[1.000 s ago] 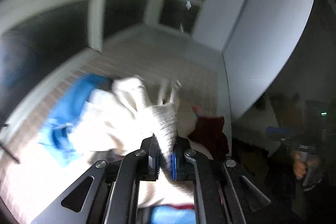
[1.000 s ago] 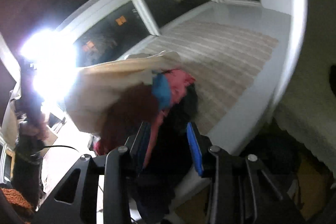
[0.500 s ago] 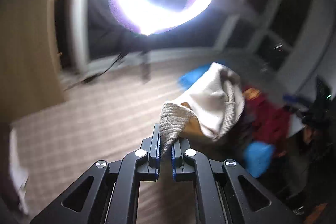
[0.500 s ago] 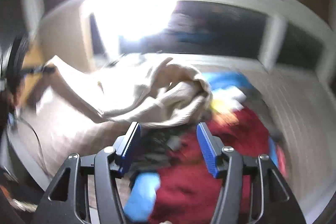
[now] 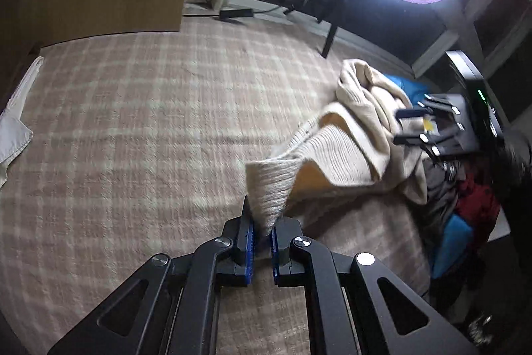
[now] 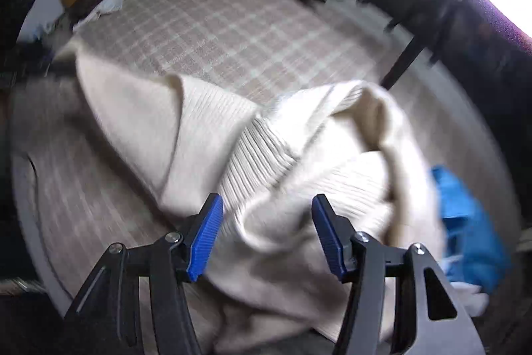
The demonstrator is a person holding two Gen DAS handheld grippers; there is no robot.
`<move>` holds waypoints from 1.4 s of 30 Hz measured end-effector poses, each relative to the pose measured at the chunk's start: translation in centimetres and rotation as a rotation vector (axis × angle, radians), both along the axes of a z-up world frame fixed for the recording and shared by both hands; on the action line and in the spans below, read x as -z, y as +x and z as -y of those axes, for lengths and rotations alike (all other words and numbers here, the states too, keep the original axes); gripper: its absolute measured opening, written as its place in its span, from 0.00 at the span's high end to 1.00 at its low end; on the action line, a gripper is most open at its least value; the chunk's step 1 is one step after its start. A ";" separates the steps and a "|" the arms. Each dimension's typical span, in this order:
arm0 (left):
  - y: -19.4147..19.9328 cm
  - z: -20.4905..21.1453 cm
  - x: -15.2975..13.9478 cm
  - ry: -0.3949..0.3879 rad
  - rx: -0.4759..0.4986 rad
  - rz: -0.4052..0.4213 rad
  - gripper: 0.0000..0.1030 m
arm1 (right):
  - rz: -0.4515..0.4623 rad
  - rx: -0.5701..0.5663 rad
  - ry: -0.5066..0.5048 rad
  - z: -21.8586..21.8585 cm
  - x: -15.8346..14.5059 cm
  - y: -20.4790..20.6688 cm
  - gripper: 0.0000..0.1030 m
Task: Fold clothes
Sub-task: 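Lift the cream cardigan with both grippers and carry it over the bed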
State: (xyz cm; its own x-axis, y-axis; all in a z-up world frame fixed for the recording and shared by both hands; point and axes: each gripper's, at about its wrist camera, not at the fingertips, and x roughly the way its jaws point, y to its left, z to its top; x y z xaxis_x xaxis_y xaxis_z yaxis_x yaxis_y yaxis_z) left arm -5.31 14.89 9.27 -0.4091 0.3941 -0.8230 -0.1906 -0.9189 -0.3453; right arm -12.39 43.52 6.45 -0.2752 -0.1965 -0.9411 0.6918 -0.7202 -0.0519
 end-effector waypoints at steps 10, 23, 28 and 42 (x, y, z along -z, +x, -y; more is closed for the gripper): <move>-0.9 1.0 0.1 0.060 -0.043 -0.009 0.93 | 0.015 0.041 -0.052 0.9 3.2 -1.5 0.69; -0.6 0.7 -12.9 0.176 0.068 -0.296 0.94 | -0.234 0.372 -0.566 -8.4 -13.3 4.4 0.92; 2.6 2.6 -21.3 0.170 0.126 -0.473 0.94 | -0.416 0.392 -0.827 -9.4 -22.7 11.4 0.98; 2.4 14.4 -10.9 -0.068 0.030 -0.217 0.94 | -0.303 0.117 -0.106 9.1 -7.6 18.1 0.46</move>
State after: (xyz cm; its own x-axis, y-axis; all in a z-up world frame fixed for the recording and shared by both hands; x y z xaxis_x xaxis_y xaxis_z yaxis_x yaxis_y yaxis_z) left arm -2.94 0.48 20.18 -0.5684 0.3553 -0.7421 -0.2817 -0.9315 -0.2303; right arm 5.74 34.39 14.08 -0.5655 -0.2394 -0.7892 0.5690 -0.8060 -0.1632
